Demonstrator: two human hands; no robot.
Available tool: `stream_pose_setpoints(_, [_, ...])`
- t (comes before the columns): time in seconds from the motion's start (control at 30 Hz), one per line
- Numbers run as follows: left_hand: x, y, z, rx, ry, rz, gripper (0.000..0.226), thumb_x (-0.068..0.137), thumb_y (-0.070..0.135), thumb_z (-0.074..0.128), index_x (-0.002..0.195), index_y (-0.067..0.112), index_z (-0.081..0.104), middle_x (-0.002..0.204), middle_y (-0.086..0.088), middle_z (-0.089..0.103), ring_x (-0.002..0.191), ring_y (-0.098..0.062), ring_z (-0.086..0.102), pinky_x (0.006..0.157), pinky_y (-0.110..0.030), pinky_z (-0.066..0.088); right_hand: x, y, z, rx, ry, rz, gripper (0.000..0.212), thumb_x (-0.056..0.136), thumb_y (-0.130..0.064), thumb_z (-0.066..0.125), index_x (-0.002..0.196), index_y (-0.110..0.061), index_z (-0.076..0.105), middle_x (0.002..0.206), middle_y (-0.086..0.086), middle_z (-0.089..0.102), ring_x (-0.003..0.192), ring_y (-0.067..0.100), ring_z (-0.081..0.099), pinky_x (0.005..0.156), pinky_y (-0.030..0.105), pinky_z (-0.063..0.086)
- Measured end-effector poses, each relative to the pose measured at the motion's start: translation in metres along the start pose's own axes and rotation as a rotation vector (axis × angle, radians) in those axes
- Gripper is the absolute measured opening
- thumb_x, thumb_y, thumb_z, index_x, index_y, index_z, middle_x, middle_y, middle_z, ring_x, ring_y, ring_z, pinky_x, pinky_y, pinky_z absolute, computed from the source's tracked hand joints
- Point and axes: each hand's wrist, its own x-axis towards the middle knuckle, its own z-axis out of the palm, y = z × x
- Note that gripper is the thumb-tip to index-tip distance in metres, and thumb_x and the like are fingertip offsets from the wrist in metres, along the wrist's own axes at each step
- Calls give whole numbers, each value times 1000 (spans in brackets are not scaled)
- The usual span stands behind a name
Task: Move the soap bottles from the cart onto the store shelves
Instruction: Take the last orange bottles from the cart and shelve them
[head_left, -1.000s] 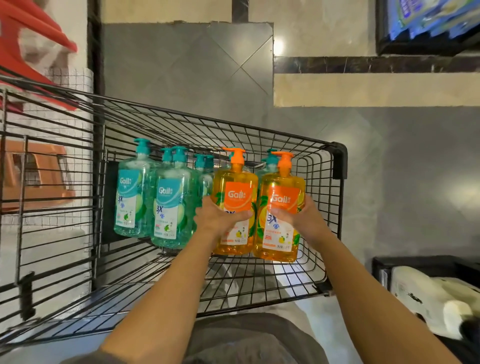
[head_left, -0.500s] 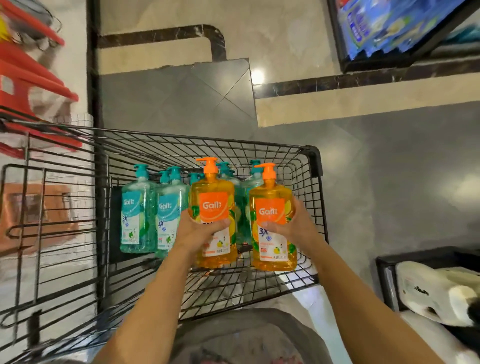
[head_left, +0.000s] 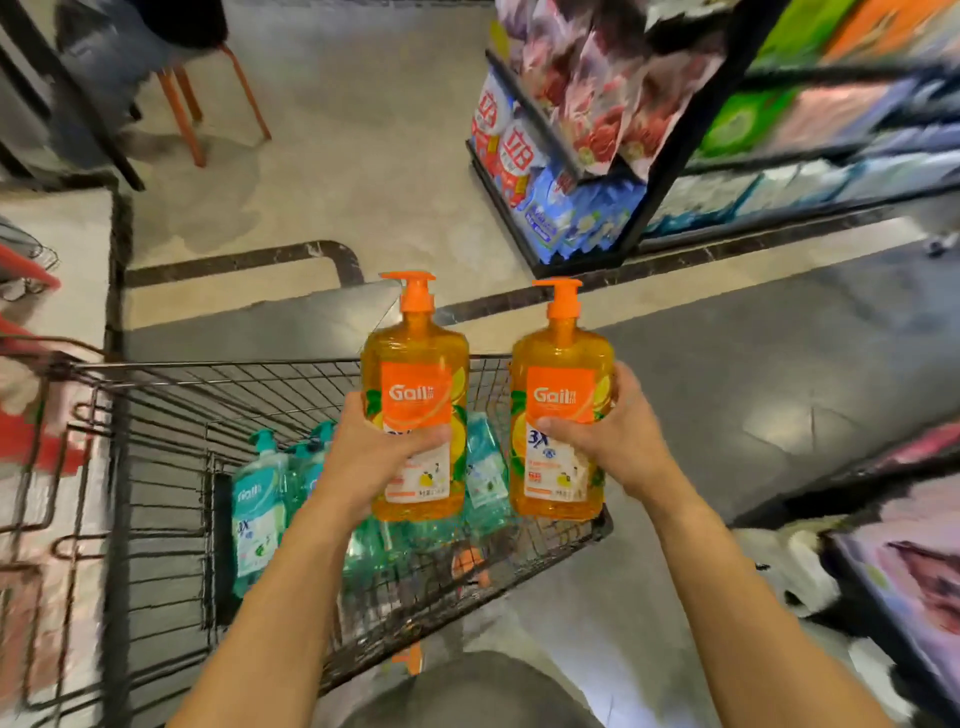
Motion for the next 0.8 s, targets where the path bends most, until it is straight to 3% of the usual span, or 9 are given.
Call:
stream_pose_setpoints(0.13, [-23, 51, -3, 9, -79, 188, 105, 44, 41, 104, 134, 27, 52, 116, 6, 74, 103, -14, 72, 86, -40, 56, -57, -42, -24, -40, 170, -105, 93, 59, -24, 100, 130, -37, 42, 120, -10, 66, 104, 3, 68, 85, 28, 58])
stream_pose_setpoints(0.23, [-44, 86, 5, 40, -170, 311, 111, 37, 56, 103, 134, 29, 56, 117, 3, 76, 105, -17, 75, 91, -51, 59, -99, -62, -47, -81, 289, -154, 98, 57, -34, 100, 133, -37, 40, 124, -13, 62, 108, 1, 64, 90, 29, 55])
stream_pose_setpoints(0.37, [-78, 120, 30, 20, -257, 447, 118, 30, 61, 102, 132, 24, 58, 115, -1, 77, 102, -21, 76, 90, -56, 61, -154, -80, -81, -100, 433, -201, 112, 49, -50, 98, 143, -33, 38, 127, -18, 60, 113, 0, 62, 95, 26, 52])
stream_pose_setpoints(0.5, [-116, 144, 71, 35, -388, 555, 113, 31, 63, 100, 129, 28, 58, 114, 4, 77, 100, -18, 77, 90, -55, 61, -208, -83, -120, -81, 574, -222, 115, 45, -52, 95, 143, -31, 38, 125, -22, 59, 112, -7, 60, 93, 19, 50])
stream_pose_setpoints(0.6, [-149, 153, 108, 29, -495, 610, 112, 31, 60, 101, 129, 26, 59, 115, -1, 77, 101, -24, 77, 90, -58, 60, -249, -75, -148, -63, 689, -215, 120, 45, -50, 96, 147, -27, 37, 124, -22, 59, 111, -10, 60, 93, 20, 51])
stream_pose_setpoints(0.7, [-179, 152, 148, 15, -609, 622, 111, 34, 51, 103, 131, 21, 59, 115, -5, 77, 103, -29, 76, 90, -60, 60, -295, -58, -177, -48, 798, -202, 122, 44, -48, 97, 147, -23, 37, 123, -21, 59, 107, -17, 60, 92, 12, 51])
stream_pose_setpoints(0.8, [-219, 145, 191, 29, -713, 619, 121, 25, 60, 102, 132, 22, 59, 117, -5, 76, 104, -29, 76, 90, -60, 59, -347, -34, -208, -46, 892, -147, 122, 46, -48, 102, 147, -26, 37, 132, -11, 61, 118, 0, 63, 101, 31, 55])
